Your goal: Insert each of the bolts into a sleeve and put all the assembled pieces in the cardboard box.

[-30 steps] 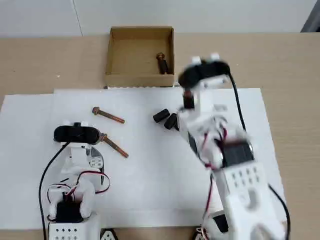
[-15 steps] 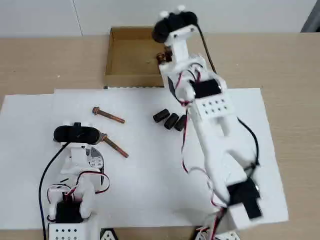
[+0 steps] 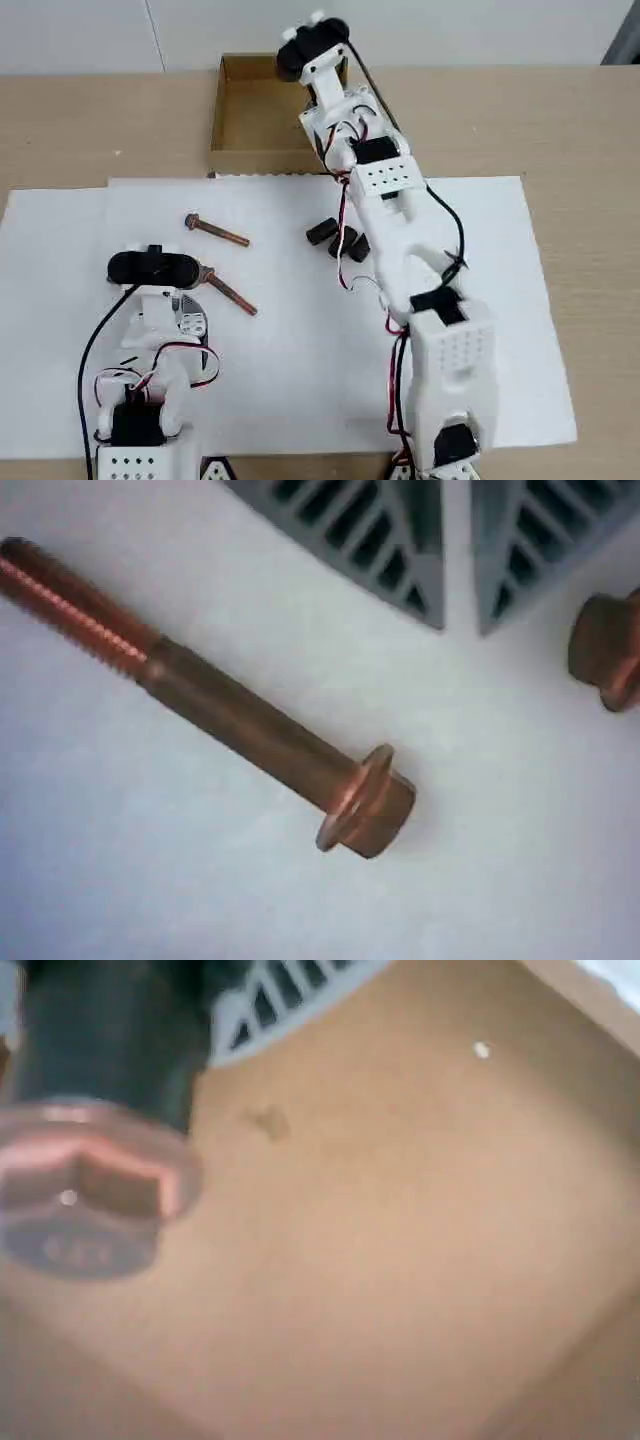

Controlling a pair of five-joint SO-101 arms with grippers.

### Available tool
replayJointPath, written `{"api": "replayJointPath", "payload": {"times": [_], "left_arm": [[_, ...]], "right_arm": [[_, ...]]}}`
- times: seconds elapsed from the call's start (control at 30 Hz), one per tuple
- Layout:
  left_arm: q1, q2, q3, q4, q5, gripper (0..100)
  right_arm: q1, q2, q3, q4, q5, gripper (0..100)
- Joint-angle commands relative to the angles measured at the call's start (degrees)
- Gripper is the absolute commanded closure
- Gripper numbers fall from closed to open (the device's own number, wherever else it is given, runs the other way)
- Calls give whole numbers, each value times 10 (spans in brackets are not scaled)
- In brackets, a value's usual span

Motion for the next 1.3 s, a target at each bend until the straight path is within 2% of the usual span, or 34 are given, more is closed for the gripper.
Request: {"api": "replayJointPath", "payload": {"times": [0.0,0.13,0.47,0.57,0.93,1.27], "left_arm": [[-3,-6,-1,-12,-5,993],[-3,-6,-1,-12,-5,993],[-3,-6,-1,-12,-5,993],[-3,-6,-1,-12,-5,993],[-3,-6,-1,-12,-5,993],[-4,-6,-1,-12,-5,993]], "right_arm": [[4,22,-69,-18,13,961],[4,57,-102,4,13,846],[4,54,-109,22,13,867],[4,30,-109,56,11,884],[-7,-77,-109,286,11,994],[-25,-145,-109,497,4,995]]}}
